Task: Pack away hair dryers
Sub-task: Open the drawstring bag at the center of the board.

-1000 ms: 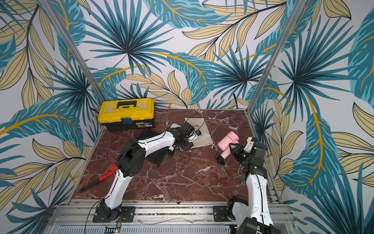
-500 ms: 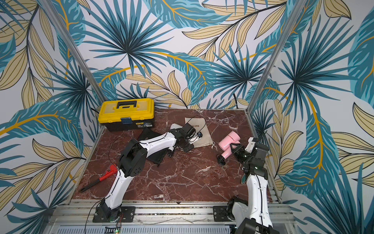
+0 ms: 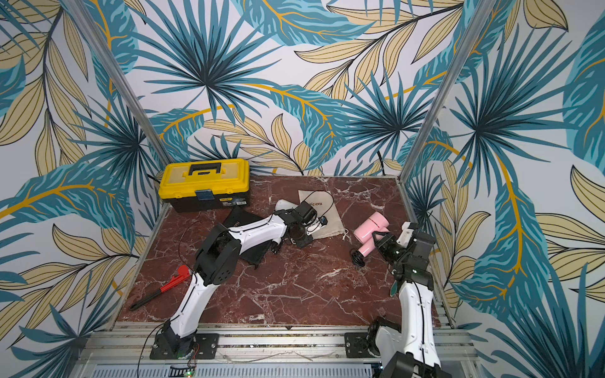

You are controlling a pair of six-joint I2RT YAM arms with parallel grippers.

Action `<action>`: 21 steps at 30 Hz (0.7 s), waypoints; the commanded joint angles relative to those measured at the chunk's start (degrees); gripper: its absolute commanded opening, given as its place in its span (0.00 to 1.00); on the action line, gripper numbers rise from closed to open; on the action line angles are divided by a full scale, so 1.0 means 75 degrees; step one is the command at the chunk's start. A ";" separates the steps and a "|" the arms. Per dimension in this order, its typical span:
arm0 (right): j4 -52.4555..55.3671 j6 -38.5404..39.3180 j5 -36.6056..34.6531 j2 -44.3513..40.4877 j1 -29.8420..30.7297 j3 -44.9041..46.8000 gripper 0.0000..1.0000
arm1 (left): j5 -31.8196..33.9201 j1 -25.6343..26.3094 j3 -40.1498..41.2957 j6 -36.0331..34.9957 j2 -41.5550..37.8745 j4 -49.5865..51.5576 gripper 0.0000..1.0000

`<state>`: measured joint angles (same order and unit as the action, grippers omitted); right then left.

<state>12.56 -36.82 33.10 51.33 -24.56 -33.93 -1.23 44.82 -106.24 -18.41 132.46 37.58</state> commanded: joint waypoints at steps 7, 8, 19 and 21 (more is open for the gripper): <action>-0.0281 0.0065 0.0290 -0.0041 -0.0045 0.0153 0.11 | -0.0075 0.0030 -0.0545 -0.0064 0.0023 0.0110 0.28; -0.0280 0.0058 0.0309 -0.0030 -0.0042 0.0153 0.11 | -0.0092 0.0032 -0.0555 -0.0064 0.0031 0.0110 0.28; -0.0303 0.0054 0.0401 0.0011 -0.0042 0.0177 0.10 | -0.0104 0.0024 -0.0567 -0.0099 0.0099 0.0110 0.23; -0.0315 0.0046 0.0403 0.0006 -0.0042 0.0177 0.10 | -0.0073 0.0027 -0.0600 -0.0070 0.0128 0.0116 0.16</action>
<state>12.56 -36.82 34.35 51.72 -24.67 -33.30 -1.32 44.82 -107.31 -18.87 132.49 38.02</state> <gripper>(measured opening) 0.353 0.180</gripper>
